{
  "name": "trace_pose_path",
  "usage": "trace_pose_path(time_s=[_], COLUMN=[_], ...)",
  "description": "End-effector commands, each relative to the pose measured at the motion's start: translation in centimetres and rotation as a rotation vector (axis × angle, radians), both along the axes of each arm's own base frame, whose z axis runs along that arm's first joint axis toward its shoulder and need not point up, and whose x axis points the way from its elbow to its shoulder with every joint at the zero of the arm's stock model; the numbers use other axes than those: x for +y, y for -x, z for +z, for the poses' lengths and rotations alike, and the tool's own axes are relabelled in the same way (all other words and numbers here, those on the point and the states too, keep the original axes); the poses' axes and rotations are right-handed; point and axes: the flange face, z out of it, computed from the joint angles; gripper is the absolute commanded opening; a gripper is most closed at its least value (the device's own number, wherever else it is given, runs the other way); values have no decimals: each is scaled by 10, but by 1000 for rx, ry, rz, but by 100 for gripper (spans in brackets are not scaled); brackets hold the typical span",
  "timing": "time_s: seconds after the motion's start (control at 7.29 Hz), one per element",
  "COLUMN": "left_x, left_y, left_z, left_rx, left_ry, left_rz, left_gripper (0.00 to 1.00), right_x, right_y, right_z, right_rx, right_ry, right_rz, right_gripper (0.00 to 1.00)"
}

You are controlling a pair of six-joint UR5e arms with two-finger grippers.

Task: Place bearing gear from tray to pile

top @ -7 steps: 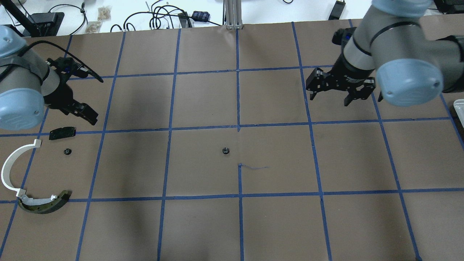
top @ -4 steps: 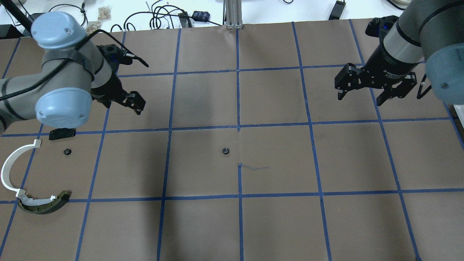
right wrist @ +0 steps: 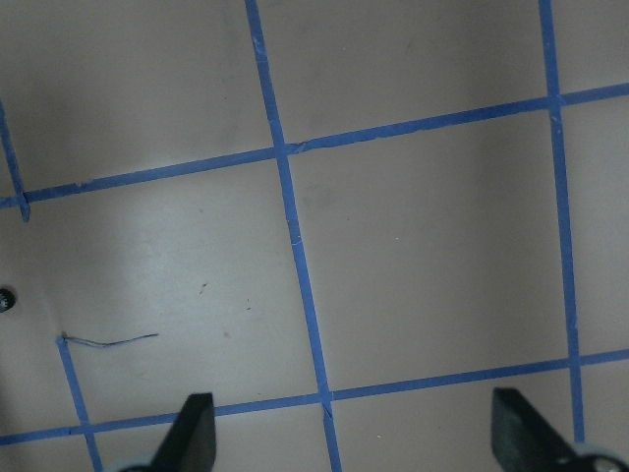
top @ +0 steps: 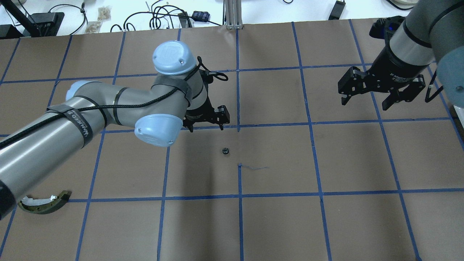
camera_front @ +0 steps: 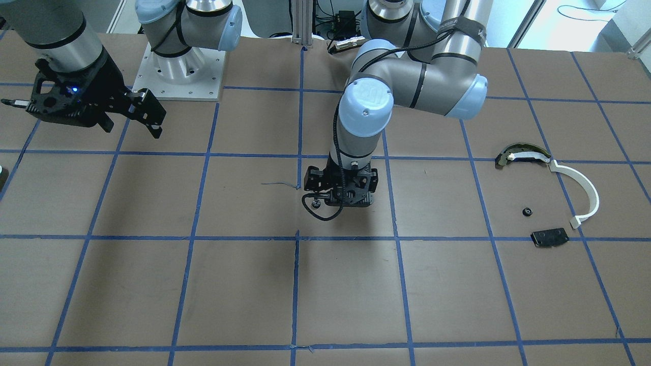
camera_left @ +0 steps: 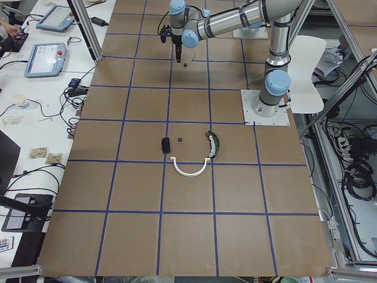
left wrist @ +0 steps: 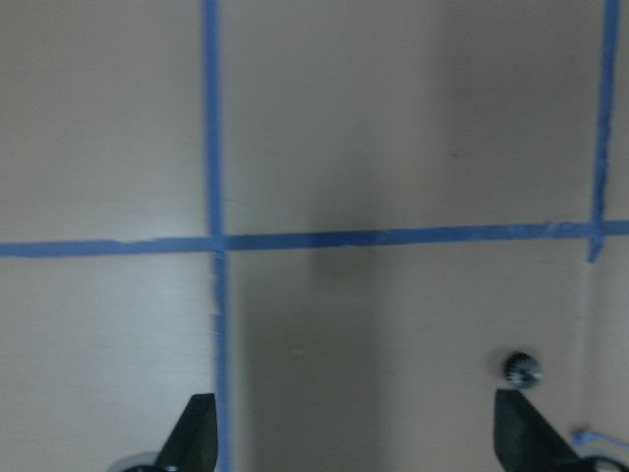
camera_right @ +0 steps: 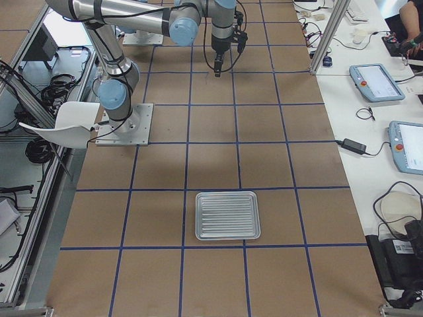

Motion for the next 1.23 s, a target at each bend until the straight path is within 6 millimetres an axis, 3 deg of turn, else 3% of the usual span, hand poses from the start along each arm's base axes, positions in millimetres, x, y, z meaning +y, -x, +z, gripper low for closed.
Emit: trace_pose_path(time_s=[0.0, 0.41, 0.69, 0.82, 1.1], left_x=[14, 6, 15, 17, 14], left_y=[33, 37, 34, 34, 32], left_z=[-46, -67, -83, -87, -85], left_rx=[-32, -24, -41, -42, -42], left_ry=[-61, -41, -79, -87, -81], left_rz=[-36, -56, -58, -59, -73], left_gripper=[99, 98, 87, 87, 61], right_x=[1, -6, -5, -5, -5], right_y=[-23, -30, -33, -34, -33], right_z=[-3, 35, 30, 30, 30], right_rx=[65, 49, 19, 18, 16], right_ry=[-10, 26, 10, 11, 14], right_rz=[36, 22, 25, 24, 15], right_gripper=[100, 100, 100, 100, 100])
